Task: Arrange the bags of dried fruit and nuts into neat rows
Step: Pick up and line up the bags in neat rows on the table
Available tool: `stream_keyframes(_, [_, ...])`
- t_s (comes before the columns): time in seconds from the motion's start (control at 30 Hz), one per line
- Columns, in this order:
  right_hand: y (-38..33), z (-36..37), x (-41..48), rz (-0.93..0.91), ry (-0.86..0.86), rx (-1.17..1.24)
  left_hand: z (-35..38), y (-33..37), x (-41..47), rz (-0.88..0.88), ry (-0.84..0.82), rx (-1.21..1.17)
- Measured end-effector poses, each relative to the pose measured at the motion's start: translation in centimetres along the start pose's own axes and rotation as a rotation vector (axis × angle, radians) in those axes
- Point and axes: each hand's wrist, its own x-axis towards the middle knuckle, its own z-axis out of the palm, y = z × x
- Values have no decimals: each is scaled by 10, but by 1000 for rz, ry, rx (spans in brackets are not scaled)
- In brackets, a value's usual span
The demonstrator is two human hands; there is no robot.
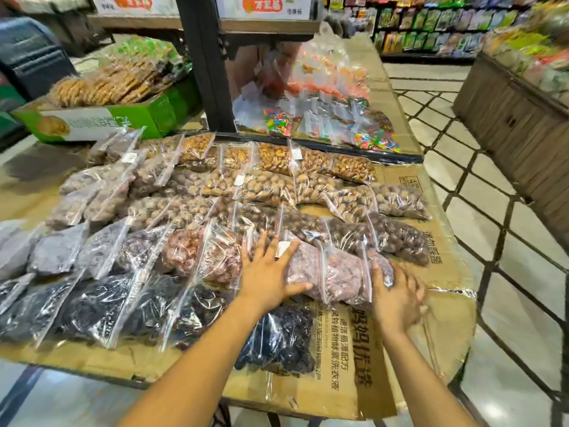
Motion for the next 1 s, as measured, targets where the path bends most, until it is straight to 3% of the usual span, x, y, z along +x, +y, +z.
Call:
stream_keyframes(0.13, [8, -5, 2, -53, -59, 25, -5, -16, -11, -2, 22, -153])
stream_keyframes(0.23, [-1, -13, 0, -67, -55, 67, -11, -46, -26, -99, 199, -220])
stream_keyframes(0.37, [-53, -13, -23, -296, -82, 80, -16, -107, -40, -297, 372, -238])
stream_keyframes(0.5, [-109, 13, -50, -488, -265, -74, -17, -170, -43, -516, 388, -297])
stream_keyframes(0.6, [-142, 36, -63, -517, -331, -115, -9, -216, -44, -626, 292, -300])
stream_keyframes(0.67, [-167, 48, -72, -514, -346, -108, -1, -239, -46, -589, 162, -233])
stream_keyframes(0.73, [-197, 57, -84, -535, -365, -86, -1, -254, -50, -512, 175, -146])
stream_keyframes(0.9, [-276, 90, -116, -589, -464, -89, -41, -300, -47, -507, 588, -249])
stream_keyframes(1.0, [-314, 122, -134, -644, -496, -86, -43, -356, -32, -483, 641, -244])
